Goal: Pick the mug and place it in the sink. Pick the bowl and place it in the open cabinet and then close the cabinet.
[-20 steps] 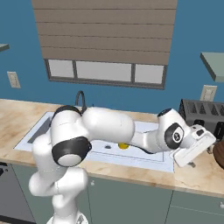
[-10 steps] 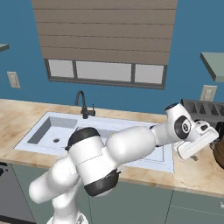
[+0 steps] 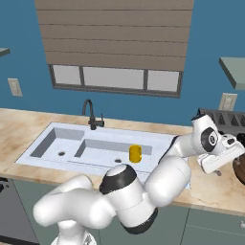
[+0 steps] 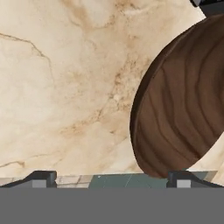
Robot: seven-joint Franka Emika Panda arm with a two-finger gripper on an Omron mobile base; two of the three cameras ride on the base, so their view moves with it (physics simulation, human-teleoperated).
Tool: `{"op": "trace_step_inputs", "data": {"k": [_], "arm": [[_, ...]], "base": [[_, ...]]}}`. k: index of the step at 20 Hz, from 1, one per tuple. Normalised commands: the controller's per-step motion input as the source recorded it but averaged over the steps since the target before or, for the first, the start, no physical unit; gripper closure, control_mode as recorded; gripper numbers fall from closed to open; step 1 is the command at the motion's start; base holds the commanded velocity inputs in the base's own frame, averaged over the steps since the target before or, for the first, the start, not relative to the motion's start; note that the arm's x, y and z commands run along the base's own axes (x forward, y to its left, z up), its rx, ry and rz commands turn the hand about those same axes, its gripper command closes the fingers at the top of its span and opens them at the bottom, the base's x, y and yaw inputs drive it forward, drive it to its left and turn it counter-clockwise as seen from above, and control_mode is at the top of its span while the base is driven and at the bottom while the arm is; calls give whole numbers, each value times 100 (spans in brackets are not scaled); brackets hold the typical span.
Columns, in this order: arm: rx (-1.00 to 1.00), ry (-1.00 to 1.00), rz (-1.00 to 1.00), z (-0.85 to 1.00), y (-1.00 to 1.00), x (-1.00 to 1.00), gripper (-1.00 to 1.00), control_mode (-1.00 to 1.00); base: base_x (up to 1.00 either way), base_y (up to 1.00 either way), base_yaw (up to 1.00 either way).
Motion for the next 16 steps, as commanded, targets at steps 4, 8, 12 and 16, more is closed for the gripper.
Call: {"op": "trace_step_inputs", "data": {"k": [4, 8, 12, 16], "arm": [[2, 0, 0, -24, -30, 13, -100, -100], [2, 4, 0, -34, -29, 13, -100, -100], [4, 3, 0, -40, -36, 13, -100, -100], [2, 0, 0, -25, -45, 15, -100, -100]], "base": [[0, 0, 0], [0, 0, 0], [0, 0, 0], [0, 0, 0]]}}
